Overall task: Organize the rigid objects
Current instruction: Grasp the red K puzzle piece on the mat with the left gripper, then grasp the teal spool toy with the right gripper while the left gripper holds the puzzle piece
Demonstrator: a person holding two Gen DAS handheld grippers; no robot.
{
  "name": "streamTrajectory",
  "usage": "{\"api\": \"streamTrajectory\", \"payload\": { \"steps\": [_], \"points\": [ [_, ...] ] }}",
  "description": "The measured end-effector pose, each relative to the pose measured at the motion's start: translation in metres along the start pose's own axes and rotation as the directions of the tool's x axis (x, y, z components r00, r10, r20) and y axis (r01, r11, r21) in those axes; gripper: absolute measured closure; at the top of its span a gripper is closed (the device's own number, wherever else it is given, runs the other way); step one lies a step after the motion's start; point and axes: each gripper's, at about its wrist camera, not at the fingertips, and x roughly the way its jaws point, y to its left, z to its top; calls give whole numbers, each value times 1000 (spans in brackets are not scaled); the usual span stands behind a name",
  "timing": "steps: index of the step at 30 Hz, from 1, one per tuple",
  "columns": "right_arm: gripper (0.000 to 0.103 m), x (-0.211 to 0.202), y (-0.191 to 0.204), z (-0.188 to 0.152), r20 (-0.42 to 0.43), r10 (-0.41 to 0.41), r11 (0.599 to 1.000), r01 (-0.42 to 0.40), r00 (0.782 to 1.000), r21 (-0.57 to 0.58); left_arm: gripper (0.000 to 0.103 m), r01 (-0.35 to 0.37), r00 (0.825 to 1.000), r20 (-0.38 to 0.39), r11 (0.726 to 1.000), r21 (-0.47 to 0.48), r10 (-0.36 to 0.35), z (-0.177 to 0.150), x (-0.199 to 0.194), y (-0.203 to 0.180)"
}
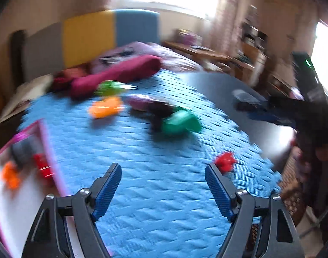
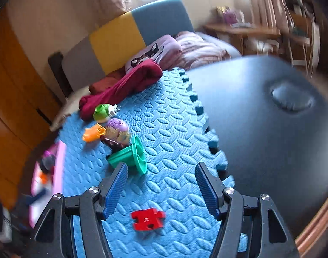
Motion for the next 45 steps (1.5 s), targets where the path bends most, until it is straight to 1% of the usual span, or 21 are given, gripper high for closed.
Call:
{"api": "streamTrajectory", "payload": {
  "steps": [1,2,4,7,10,12,13,15,16,17,20,22,24,26,30,33,34,36,41,45],
  "points": [
    [37,-2,-1,0,12,8,1000,-9,1000,9,27,20,1000,-6,999,28,-20,1,7,-10],
    [37,-5,-4,1,33,35,999,-35,999,23,28,43,999,-13,997,64,-42,2,15,-22],
    [37,-5,-6,0,46,55,998,-57,997,40,28,81,997,-24,990,118,-79,3,25,-39],
    [37,-8,-10,0,64,78,995,-82,995,62,28,112,993,-49,976,185,-105,5,41,-60],
    [37,-8,-12,1,70,96,992,-101,993,69,28,130,991,-69,969,211,-118,6,57,-72],
    [37,-9,-13,1,74,99,992,-104,992,75,30,130,990,-89,966,222,-113,7,69,-79],
    [37,-9,-13,1,77,104,991,-110,992,77,35,141,988,-99,965,221,-121,7,75,-82],
    [37,-9,-15,1,78,101,991,-108,992,85,49,147,985,-123,964,223,-121,5,87,-86],
    [37,-9,-16,1,78,99,990,-106,992,91,57,137,985,-138,965,224,-107,3,92,-86],
    [37,-9,-16,1,78,97,990,-104,992,94,57,125,989,-106,965,230,-102,1,90,-87],
    [37,-8,-17,1,71,90,990,-96,993,99,57,114,991,-92,973,201,-97,-6,83,-81],
    [37,-5,-17,2,53,75,992,-80,996,98,58,84,994,-80,982,167,-71,-12,75,-70],
    [37,-3,-14,2,38,66,994,-69,997,87,58,27,998,-65,990,137,-18,-18,65,-57],
    [37,0,-13,1,18,55,996,-56,998,73,57,-37,998,-37,991,126,41,-23,55,-46],
    [37,8,-2,-1,-31,21,1000,-20,999,18,57,-113,994,7,987,111,113,-33,43,-31],
    [37,17,10,-1,-81,-10,999,6,997,-49,57,-126,992,-7,989,72,127,-41,43,-19],
    [37,21,15,-2,-101,-21,997,14,995,-77,58,-118,993,2,991,58,119,-43,44,-17],
    [37,28,24,-1,-127,-38,992,22,991,-126,58,-120,993,3,991,53,120,-43,44,-17],
    [34,46,49,7,-155,-38,978,5,987,-210,58,-124,992,11,991,56,123,-43,44,-18],
    [31,64,76,14,-173,-64,950,7,983,-311,58,-122,992,17,991,52,121,-43,45,-18]
  ]
}}
